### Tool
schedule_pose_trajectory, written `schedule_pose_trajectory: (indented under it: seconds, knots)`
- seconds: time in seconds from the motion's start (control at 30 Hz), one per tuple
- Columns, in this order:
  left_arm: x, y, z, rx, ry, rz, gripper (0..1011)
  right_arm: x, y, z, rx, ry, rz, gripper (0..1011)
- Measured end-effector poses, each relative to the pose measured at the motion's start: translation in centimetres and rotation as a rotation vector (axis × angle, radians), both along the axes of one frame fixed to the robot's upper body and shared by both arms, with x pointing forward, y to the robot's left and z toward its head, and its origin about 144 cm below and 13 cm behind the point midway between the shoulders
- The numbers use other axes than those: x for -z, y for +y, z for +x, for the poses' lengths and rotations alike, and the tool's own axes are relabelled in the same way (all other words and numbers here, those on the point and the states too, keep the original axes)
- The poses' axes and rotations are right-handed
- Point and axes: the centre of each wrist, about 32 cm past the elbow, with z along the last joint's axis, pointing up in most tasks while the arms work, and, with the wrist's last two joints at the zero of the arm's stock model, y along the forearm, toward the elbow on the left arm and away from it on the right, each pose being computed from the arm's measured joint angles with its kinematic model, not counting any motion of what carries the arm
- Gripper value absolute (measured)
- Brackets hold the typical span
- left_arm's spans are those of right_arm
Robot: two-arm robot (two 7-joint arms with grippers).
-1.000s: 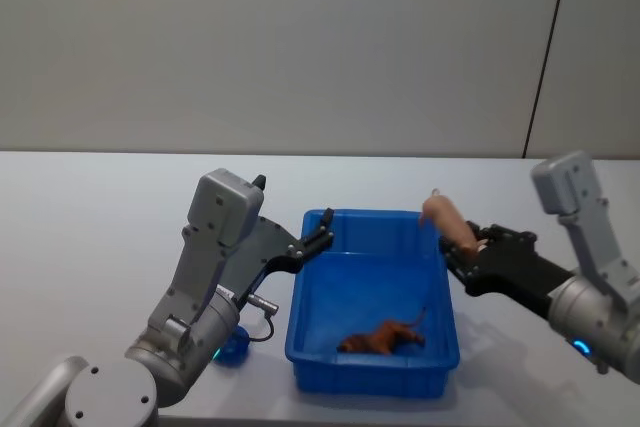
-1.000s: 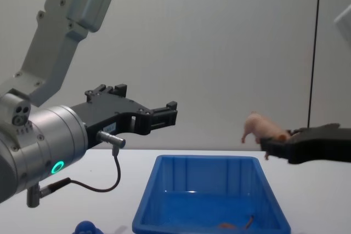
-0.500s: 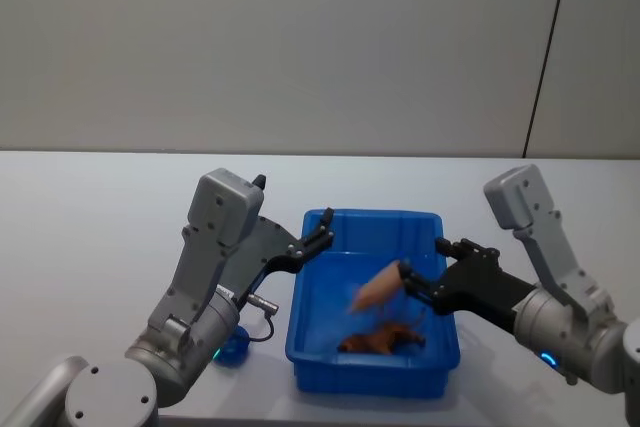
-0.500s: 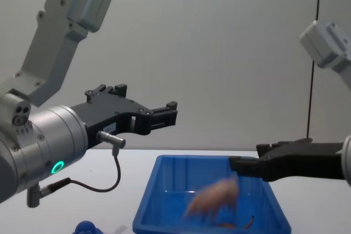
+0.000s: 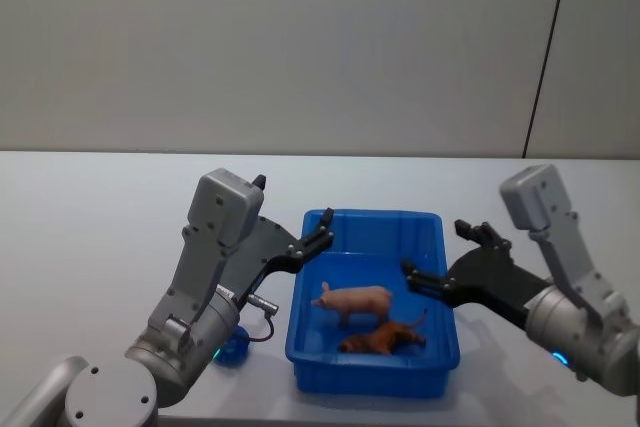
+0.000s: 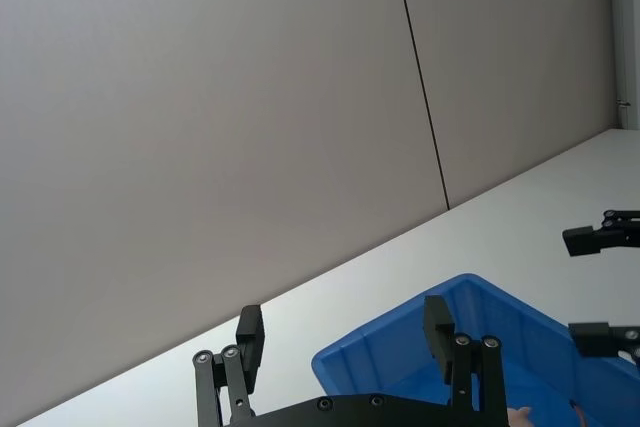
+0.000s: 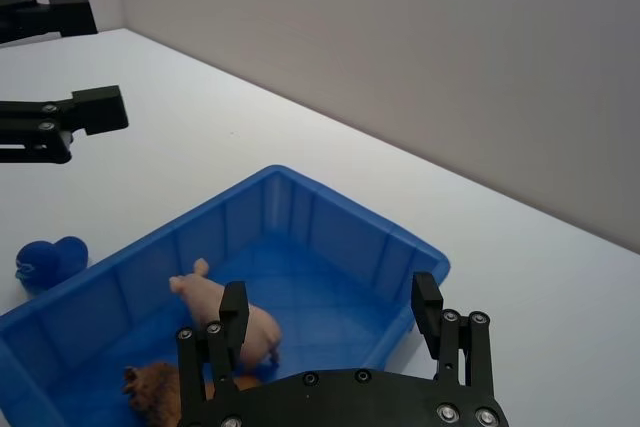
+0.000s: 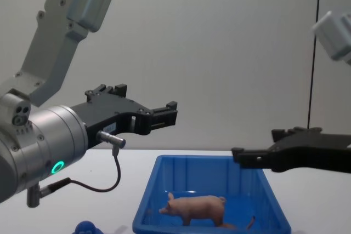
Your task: Pick up the two dolls from the table and place them into the box.
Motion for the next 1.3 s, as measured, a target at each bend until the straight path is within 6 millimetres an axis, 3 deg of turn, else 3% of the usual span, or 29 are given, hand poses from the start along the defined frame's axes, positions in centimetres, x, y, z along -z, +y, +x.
schedule_pose_trajectory:
  seconds: [0.67,1.3]
  knots:
    - [0.0,0.0,0.0,0.000,0.000,0.000,1003,0.5,-5.1,0.3,0.049,-0.076,-0.030,1001]
    - [-0.6,1.4,-1.4,-0.063,0.050,0.070,1003,0.6,-6.8,0.5,0.060,-0.094,-0.048,1001]
